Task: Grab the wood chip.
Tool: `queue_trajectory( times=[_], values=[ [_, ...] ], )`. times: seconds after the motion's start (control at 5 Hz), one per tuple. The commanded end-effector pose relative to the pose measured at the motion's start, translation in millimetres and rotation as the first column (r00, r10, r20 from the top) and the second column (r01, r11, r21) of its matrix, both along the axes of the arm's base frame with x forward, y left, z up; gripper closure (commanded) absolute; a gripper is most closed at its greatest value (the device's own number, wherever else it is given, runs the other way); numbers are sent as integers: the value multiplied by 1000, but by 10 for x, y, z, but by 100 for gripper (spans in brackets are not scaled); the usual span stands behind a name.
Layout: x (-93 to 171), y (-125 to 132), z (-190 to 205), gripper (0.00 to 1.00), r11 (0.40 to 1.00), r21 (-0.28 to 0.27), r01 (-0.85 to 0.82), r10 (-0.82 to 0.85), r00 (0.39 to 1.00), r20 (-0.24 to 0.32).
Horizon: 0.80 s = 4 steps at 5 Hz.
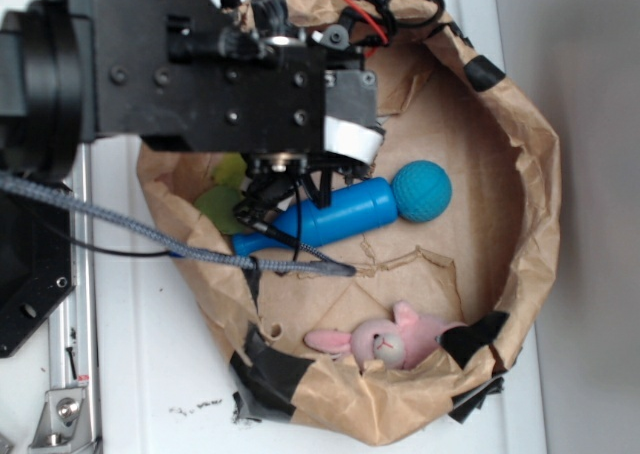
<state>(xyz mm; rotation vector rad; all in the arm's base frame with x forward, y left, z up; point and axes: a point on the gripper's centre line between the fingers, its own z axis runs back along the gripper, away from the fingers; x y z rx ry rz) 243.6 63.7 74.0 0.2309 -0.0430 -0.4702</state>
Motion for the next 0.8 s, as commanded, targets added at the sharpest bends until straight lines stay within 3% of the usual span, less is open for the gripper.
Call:
queue_trajectory(
  times=[0.0, 0.2, 0.4, 0.6],
  values=[
    [96, 7, -450, 0, 998, 44, 34, -32, 998, -54],
    [174, -190, -763, 0, 994, -23, 111, -113, 991, -69],
    [212, -329, -831, 55, 988, -74, 137, -142, 988, -69],
    [193, -301, -683, 100, 988, -22, 155, -156, 983, -98]
  ],
)
